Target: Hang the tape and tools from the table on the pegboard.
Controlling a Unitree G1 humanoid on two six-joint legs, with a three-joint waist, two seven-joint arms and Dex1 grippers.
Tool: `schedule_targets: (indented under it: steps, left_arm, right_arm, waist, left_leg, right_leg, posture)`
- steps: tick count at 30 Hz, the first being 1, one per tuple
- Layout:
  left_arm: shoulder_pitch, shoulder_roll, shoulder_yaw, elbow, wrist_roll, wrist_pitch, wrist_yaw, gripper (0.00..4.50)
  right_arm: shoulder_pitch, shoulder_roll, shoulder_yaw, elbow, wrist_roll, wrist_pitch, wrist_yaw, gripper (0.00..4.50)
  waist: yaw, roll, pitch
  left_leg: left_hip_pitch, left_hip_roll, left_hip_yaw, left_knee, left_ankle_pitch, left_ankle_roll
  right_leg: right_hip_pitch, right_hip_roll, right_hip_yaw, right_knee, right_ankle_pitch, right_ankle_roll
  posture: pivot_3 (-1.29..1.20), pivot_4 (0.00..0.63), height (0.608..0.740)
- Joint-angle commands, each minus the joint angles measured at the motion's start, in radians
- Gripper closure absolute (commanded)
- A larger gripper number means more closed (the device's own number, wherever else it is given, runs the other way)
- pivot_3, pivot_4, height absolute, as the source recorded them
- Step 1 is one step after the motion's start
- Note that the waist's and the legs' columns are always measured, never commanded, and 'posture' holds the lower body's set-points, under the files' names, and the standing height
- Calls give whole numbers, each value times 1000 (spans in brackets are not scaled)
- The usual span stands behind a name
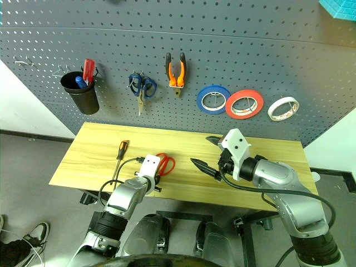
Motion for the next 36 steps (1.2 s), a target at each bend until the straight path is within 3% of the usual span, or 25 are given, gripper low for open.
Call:
schedule_targets:
  steps: [1, 21, 36]
  left_arm:
    - [32, 13, -25, 17, 4, -48, -16, 3475]
    - [135, 142, -79, -238, 30, -391, -95, 3475]
    - [49, 186, -51, -79, 97, -1058, -20, 3475]
  right_arm:
    - [-11, -6, -19, -29, 6, -7, -3, 0]
    - [0, -14, -101, -26, 94, -17, 46, 0]
    - [72, 183, -168, -38, 143, -301, 20, 0]
  waist:
    - [0, 0, 0]
    - [1, 0, 3]
    - [5, 1, 4]
  left_leg:
    - [0, 0, 0, 0, 0, 0]
    - [-4, 0, 0, -3, 0, 0]
    - [-4, 0, 1, -7, 0, 0]
  right_leg:
    - [0, 0, 0, 0, 0, 0]
    - [-4, 0, 0, -3, -1, -1]
    - [-4, 0, -1, -6, 1, 2]
  posture:
    - [283, 154, 731]
    - [288, 146, 731]
    - [283, 145, 731]
